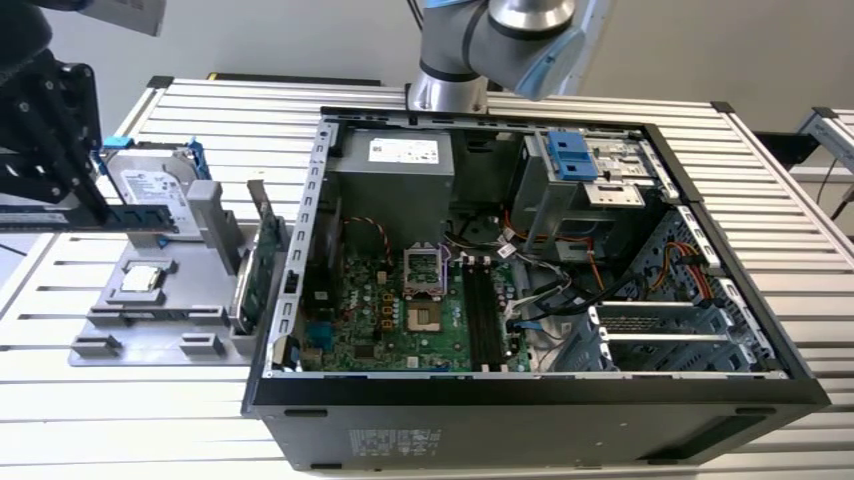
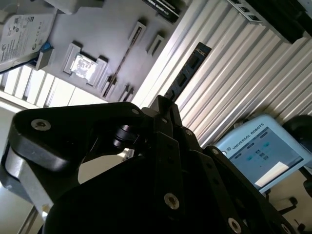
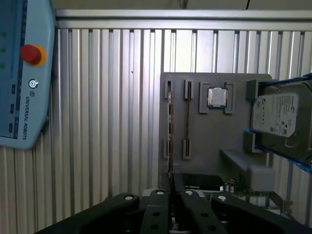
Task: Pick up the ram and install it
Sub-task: 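Pick up the ram and move it above insertion slot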
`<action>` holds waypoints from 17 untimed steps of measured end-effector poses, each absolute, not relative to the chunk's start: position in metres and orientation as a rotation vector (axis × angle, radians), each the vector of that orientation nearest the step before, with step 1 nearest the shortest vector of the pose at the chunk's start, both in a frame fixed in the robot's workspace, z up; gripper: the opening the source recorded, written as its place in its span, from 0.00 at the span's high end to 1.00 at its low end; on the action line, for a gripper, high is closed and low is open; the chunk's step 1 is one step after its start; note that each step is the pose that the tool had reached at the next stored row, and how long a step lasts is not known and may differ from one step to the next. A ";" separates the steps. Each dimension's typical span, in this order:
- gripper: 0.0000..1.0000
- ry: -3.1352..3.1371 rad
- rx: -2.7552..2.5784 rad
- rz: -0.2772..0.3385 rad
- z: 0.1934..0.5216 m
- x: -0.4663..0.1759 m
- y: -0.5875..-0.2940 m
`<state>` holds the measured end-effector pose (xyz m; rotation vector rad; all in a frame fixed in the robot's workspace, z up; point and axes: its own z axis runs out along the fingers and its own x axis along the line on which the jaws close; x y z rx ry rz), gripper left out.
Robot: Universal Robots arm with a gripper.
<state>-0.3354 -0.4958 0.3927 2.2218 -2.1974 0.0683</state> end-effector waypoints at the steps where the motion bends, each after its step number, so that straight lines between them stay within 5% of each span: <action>1: 1.00 -2.197 2.222 0.068 0.393 -0.333 -0.496; 17: 1.00 -2.197 2.222 0.068 0.393 -0.304 -0.496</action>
